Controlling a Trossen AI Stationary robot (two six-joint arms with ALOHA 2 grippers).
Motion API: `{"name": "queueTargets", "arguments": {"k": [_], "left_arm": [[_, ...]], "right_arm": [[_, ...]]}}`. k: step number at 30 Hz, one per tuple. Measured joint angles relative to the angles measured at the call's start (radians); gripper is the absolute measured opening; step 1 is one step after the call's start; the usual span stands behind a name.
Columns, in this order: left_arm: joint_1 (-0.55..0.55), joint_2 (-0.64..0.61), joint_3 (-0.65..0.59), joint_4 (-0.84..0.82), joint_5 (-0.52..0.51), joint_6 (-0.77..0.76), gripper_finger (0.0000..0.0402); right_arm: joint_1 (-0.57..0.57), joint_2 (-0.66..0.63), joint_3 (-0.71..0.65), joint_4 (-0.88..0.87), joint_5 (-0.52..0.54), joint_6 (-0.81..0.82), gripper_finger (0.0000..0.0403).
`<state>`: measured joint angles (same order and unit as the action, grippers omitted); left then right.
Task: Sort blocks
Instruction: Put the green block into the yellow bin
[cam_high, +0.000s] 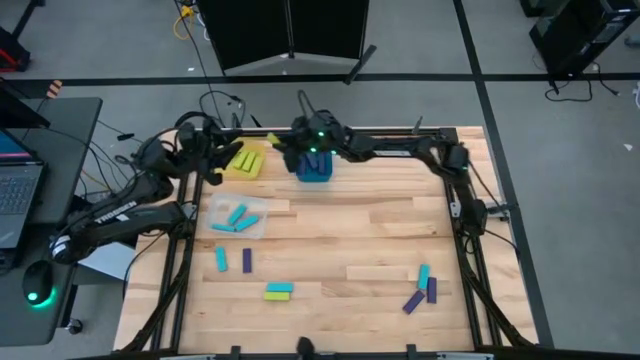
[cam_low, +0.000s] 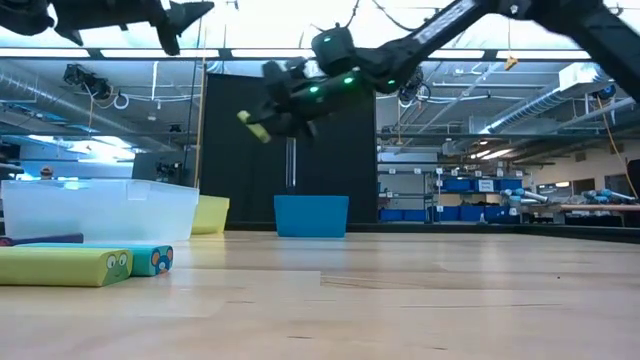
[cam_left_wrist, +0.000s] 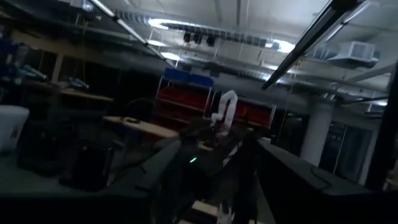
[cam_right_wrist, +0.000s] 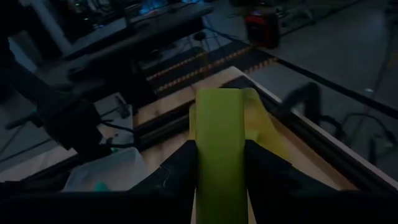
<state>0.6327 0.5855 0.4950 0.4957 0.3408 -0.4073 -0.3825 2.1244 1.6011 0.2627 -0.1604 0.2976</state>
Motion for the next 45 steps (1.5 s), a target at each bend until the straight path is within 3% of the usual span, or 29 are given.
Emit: {"name": "queueTargets", "arguments": {"k": [11, 19, 34, 45], "left_arm": [[0.000, -0.050, 0.000, -0.001, 0.037, -0.048, 0.0209], [0.000, -0.050, 0.000, -0.001, 0.039, -0.050, 0.0209], [0.000, -0.049, 0.000, 0.000, 0.039, -0.049, 0.0209], [0.000, -0.050, 0.000, 0.011, 0.038, -0.049, 0.0209]], "right_arm": [[-0.013, 0.319, 0.487, -0.152, -0.086, 0.016, 0.0122], [-0.010, 0.509, 0.742, -0.200, -0.103, 0.091, 0.0123], [-0.012, 0.543, 0.750, -0.166, -0.040, 0.138, 0.0123], [0.012, 0.542, 0.750, -0.005, 0.122, 0.147, 0.0131]]}}
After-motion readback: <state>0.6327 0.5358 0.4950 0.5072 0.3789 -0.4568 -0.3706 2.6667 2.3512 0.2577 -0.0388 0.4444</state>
